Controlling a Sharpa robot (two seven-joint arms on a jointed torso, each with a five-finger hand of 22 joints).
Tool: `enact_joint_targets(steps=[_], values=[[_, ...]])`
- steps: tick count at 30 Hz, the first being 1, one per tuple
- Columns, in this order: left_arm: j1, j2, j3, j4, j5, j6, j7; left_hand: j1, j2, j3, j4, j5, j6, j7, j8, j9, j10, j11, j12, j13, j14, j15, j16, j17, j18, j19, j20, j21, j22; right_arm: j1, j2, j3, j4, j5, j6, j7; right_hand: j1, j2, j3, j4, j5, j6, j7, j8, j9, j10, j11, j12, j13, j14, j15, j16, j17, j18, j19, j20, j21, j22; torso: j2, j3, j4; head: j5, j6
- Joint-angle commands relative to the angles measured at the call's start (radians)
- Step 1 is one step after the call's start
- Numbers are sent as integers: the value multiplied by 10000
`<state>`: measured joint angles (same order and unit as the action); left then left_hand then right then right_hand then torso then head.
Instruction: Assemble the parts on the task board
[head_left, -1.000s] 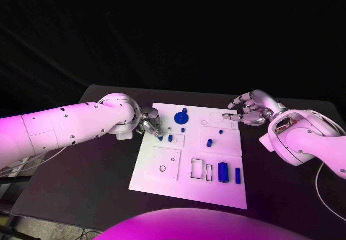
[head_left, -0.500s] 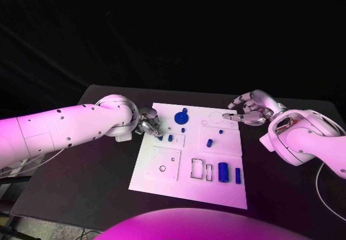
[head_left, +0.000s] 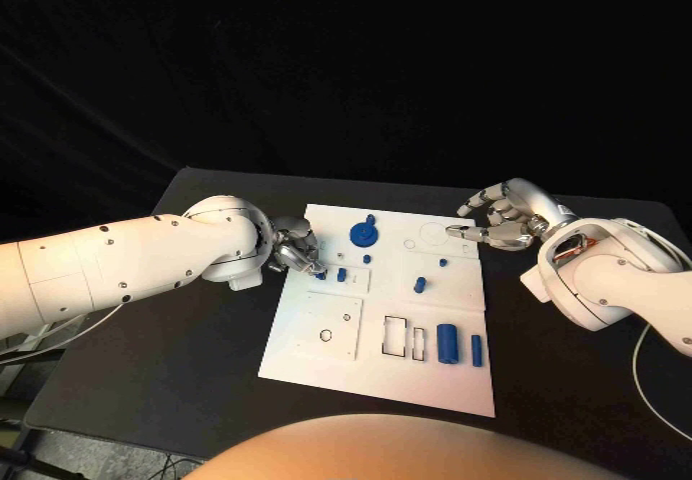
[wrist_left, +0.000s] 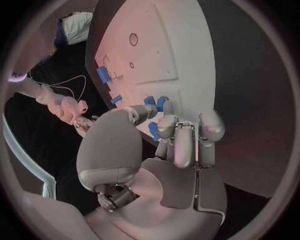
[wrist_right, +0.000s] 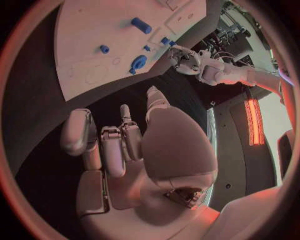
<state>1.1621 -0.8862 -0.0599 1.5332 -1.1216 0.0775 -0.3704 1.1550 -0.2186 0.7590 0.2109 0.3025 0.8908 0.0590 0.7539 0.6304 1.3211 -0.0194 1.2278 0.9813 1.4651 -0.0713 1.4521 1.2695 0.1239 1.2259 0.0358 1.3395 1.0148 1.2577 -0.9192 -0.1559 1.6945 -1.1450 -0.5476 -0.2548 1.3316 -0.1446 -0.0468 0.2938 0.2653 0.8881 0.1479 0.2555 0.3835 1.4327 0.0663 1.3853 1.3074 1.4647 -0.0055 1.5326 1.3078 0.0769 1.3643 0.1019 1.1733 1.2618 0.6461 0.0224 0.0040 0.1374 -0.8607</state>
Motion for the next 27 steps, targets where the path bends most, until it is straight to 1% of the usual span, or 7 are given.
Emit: enact_joint_targets(steps=[1,7,10,13,20,27], values=[[-61,-56,11,119,107,-728,332,-4,-61,2066,-2101,49,80,-20,16,12,86,-10,54,12,392,-58,59,14,-92,65,0,69,8,-16,6,1,-1,-80,29,66,23,94,-37,-5,39,-75,-16,36,-9,-37,-29,-14,690,750,-27,-69,1170,171,4,-46,-33,-16,-2,7,-1,11,-6],[-250,-136,13,223,-31,-1117,516,-11,-73,2068,-2109,78,101,-26,13,9,106,-17,64,31,392,-63,58,13,-100,93,-4,91,53,-34,11,1,-16,-78,29,69,23,94,-37,-5,39,-75,-16,36,-9,-37,-29,-14,690,750,-27,-69,1170,171,4,-46,-33,-16,2,11,-12,23,-18],[-355,-135,14,219,-184,-1253,595,-12,-77,2069,-2112,85,106,-28,12,8,112,-19,67,37,393,-65,59,15,-101,96,-6,94,57,-42,7,1,-19,-77,28,70,23,94,-37,-5,39,-75,-16,36,-9,-37,-29,-14,690,750,-27,-69,1170,171,4,-46,-33,-16,7,-7,-9,17,-24],[-419,-118,16,187,-391,-1360,671,-12,-77,2069,-2112,85,106,-28,12,8,112,-19,67,37,393,-65,59,15,-101,96,-6,94,57,-47,1,1,-16,-77,25,71,23,94,-37,-5,39,-75,-16,36,-9,-37,-29,-14,690,750,-27,-69,1170,171,4,-46,-33,-16,6,-7,-14,2,-16],[-468,-61,26,95,-700,-1415,786,-12,-87,2073,-2122,105,118,-33,8,5,110,-24,53,14,393,-70,59,14,-102,102,-9,101,66,-51,-11,1,-10,-76,22,71,23,94,-37,-5,39,-75,-16,36,-9,-37,-29,-14,690,750,-27,-69,1170,171,4,-46,-33,-16,18,-14,-19,-14,-25],[-477,-45,52,72,-767,-1284,813,-12,-89,2074,-2123,108,120,-34,6,4,115,-25,58,24,393,-71,59,16,-101,99,-10,99,61,-52,-21,1,-4,-76,21,69,23,94,-37,-5,39,-75,-16,36,-9,-37,-29,-14,690,750,-27,-69,1170,171,4,-46,-33,-16,18,-13,-6,-38,-56]])
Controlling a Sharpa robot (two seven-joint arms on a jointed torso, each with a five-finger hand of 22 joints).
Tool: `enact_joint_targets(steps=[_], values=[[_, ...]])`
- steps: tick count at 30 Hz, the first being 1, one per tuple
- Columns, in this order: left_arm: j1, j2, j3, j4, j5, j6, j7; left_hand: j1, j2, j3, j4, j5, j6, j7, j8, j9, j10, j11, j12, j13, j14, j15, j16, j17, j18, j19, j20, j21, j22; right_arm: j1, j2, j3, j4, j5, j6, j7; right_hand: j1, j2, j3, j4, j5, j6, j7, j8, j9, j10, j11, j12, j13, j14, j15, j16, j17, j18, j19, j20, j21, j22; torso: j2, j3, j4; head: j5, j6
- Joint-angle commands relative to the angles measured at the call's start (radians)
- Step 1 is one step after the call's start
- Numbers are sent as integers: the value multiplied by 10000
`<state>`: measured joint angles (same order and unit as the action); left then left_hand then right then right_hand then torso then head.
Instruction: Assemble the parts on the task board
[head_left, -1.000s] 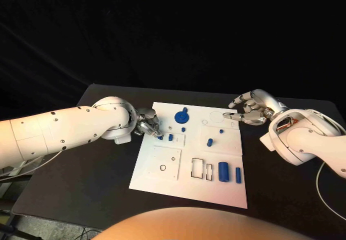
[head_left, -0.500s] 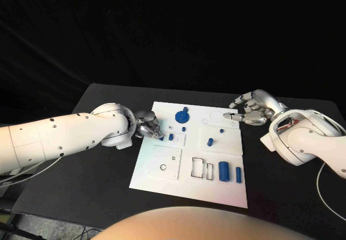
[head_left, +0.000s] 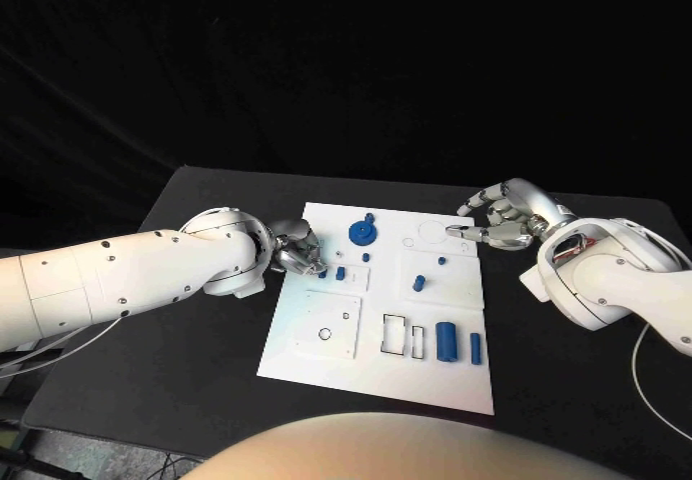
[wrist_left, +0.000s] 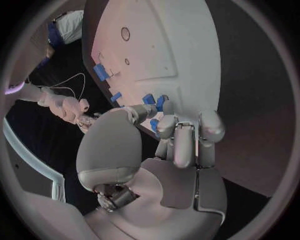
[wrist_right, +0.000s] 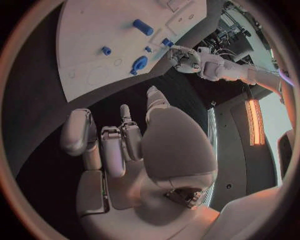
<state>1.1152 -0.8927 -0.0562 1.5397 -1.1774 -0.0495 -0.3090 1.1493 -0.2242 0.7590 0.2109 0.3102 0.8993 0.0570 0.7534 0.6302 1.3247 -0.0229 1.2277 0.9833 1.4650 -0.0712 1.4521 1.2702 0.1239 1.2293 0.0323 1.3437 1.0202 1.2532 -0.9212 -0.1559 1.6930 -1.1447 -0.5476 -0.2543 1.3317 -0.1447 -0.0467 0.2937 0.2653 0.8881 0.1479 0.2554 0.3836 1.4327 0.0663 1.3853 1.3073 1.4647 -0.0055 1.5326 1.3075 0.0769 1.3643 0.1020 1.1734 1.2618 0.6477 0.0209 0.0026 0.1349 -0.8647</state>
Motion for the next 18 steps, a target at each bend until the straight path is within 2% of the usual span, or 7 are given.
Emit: enact_joint_targets(steps=[1,8,11,18], values=[[-9,17,24,8,-192,18,196,44,-33,2074,-2123,31,35,-14,11,6,80,11,59,4,394,-72,59,8,-100,64,25,57,7,-6,-1,1,11,-79,21,64,22,94,-38,-5,39,-75,-16,37,-10,-37,-29,-14,691,750,-27,-69,1173,171,4,-46,-34,-16,4,2,10,-15,-19],[-5,21,111,-1,-79,417,116,44,-44,2077,-2133,45,47,-18,4,2,89,6,60,11,392,-76,57,2,-102,71,21,64,18,-7,-2,1,9,-79,23,65,22,94,-38,-5,39,-75,-16,37,-10,-37,-29,-14,691,750,-27,-69,1173,171,4,-46,-34,-16,6,-5,4,-16,-73],[-2,38,125,-48,-61,606,62,43,-47,2078,-2135,49,50,-19,2,1,82,5,47,-12,392,-77,56,0,-103,72,20,66,21,-7,2,1,4,-79,25,64,22,94,-38,-5,39,-75,-16,37,-10,-37,-29,-14,691,750,-27,-69,1173,171,4,-46,-34,-16,3,9,-3,-13,-80],[3,93,136,-182,-49,807,-9,43,-47,2078,-2135,49,50,-19,2,1,82,5,47,-12,392,-77,56,0,-103,72,20,66,21,-8,12,1,-4,-79,28,64,22,94,-38,-5,39,-75,-16,37,-10,-37,-29,-14,691,750,-27,-69,1173,171,4,-46,-34,-16,-17,13,11,-10,-80]])
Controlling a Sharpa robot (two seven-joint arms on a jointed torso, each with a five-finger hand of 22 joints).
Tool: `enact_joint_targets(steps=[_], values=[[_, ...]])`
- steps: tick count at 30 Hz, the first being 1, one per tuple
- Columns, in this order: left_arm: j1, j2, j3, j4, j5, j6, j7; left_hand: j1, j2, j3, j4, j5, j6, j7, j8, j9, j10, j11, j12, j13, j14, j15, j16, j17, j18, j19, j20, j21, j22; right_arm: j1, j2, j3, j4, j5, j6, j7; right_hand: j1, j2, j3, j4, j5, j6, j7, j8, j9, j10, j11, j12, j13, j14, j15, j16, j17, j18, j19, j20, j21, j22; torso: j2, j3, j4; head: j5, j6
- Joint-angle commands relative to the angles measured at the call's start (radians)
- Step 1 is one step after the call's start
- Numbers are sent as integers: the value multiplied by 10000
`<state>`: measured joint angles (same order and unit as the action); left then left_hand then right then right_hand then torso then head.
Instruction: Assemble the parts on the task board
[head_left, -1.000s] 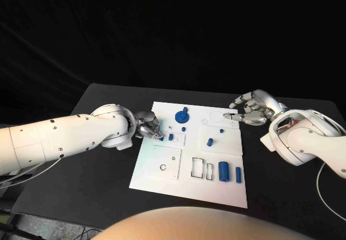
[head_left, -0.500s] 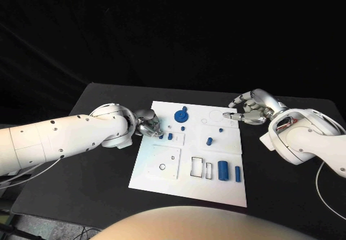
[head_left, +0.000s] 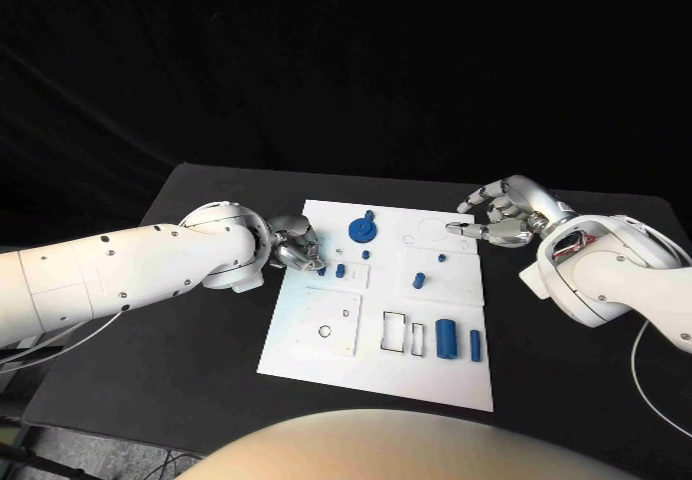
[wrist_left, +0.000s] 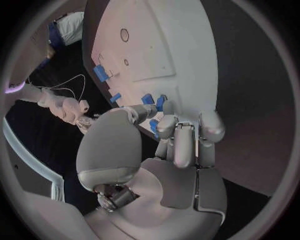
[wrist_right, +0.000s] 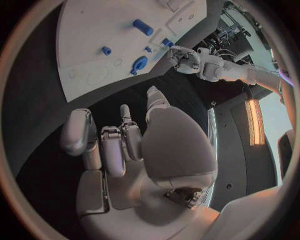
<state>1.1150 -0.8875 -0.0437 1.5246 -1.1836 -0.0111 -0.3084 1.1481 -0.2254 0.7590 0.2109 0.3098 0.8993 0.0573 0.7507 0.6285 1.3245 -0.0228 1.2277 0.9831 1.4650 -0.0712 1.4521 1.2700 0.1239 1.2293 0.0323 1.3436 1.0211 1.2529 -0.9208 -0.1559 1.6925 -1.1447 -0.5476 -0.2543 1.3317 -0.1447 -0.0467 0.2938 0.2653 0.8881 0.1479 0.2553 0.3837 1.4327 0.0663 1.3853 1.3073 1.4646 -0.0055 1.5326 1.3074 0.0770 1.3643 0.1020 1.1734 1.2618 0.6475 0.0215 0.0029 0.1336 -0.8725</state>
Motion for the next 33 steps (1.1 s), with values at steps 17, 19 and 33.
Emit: enact_joint_targets(steps=[17,19,33], values=[[7,120,12,-176,-22,552,-134,53,-44,2081,-2141,62,61,-25,20,12,87,1,40,-13,394,-81,58,9,-104,75,16,73,18,-9,19,1,-10,-79,32,66,29,117,-73,-6,39,-83,-19,63,-15,-33,-31,-9,694,751,-30,-71,1174,169,12,-49,-38,-10,-15,8,1,18,-1],[7,121,12,-178,-23,559,-141,53,-44,2081,-2141,62,61,-25,20,12,87,1,40,-13,394,-81,58,9,-104,75,16,73,18,-10,18,1,-11,-79,31,66,29,117,-73,-6,39,-83,-19,63,-15,-33,-31,-9,694,751,-30,-71,1174,169,12,-49,-38,-10,-16,6,-2,22,-1],[7,175,12,-150,97,644,-142,51,-55,2084,-2149,73,77,-29,9,6,107,-3,52,16,394,-84,57,8,-104,75,11,77,21,-13,17,1,-10,-79,31,68,29,117,-73,-6,39,-83,-19,63,-15,-33,-31,-9,694,751,-30,-71,1174,169,12,-49,-38,-10,-10,8,-6,3,-1]])
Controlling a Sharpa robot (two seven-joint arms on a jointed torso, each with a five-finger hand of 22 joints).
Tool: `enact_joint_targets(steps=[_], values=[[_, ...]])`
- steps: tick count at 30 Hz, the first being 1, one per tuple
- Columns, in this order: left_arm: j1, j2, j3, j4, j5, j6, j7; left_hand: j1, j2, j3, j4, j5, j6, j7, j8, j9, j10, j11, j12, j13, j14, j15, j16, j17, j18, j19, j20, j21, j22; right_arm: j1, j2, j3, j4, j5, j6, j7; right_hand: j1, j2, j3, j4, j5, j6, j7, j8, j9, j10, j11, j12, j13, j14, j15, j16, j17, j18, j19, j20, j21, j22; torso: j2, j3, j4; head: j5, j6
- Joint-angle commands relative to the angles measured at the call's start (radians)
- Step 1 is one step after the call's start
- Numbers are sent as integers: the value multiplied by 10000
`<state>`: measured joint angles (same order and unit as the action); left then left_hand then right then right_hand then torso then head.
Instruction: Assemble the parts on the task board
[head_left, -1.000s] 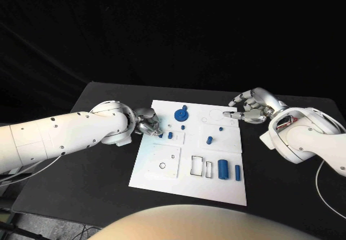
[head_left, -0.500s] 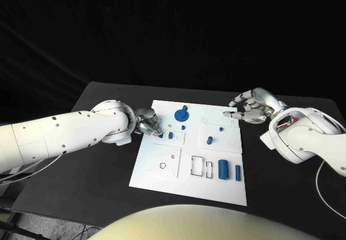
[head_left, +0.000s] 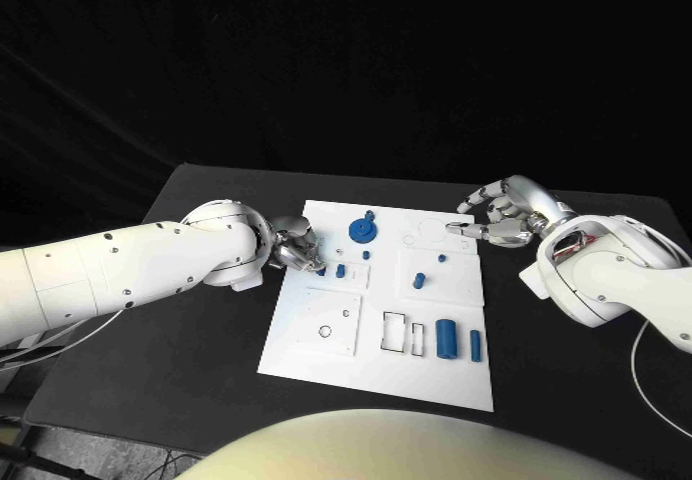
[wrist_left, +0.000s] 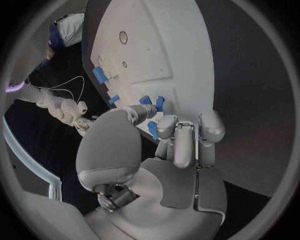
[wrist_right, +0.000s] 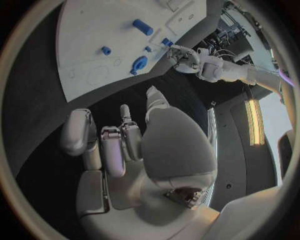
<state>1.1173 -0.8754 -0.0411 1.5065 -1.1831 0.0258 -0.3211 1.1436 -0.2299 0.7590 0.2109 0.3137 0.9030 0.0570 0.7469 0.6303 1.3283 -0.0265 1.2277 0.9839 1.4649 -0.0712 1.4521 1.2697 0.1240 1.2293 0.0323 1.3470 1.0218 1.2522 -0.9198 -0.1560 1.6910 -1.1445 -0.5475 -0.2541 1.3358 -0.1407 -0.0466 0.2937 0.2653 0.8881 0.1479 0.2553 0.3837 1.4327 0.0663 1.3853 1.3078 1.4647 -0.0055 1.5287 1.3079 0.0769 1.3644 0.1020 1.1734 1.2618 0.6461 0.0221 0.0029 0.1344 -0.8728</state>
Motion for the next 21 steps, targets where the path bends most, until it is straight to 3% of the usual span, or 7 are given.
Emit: enact_joint_targets(steps=[1,21], values=[[-16,64,-15,31,109,301,-16,93,-14,2083,-2149,38,46,-26,44,-13,84,33,68,38,392,-85,54,2,-103,70,10,39,4,-6,6,2,5,-81,30,66,-12,77,-73,-5,39,-83,-19,63,-15,-33,-31,-9,689,751,-30,-32,1168,169,12,-49,-38,-10,5,0,-8,-4,2],[-13,243,-19,-140,380,450,-61,-68,-87,2020,-2096,248,168,-59,8,-37,223,6,138,190,394,-104,52,2,-109,68,-7,53,25,-6,-6,2,5,-81,18,67,-12,77,-73,-5,39,-83,-19,63,-15,-33,-31,-9,689,751,-30,-32,1168,169,12,-49,-38,-10,6,9,-10,-34,2]])
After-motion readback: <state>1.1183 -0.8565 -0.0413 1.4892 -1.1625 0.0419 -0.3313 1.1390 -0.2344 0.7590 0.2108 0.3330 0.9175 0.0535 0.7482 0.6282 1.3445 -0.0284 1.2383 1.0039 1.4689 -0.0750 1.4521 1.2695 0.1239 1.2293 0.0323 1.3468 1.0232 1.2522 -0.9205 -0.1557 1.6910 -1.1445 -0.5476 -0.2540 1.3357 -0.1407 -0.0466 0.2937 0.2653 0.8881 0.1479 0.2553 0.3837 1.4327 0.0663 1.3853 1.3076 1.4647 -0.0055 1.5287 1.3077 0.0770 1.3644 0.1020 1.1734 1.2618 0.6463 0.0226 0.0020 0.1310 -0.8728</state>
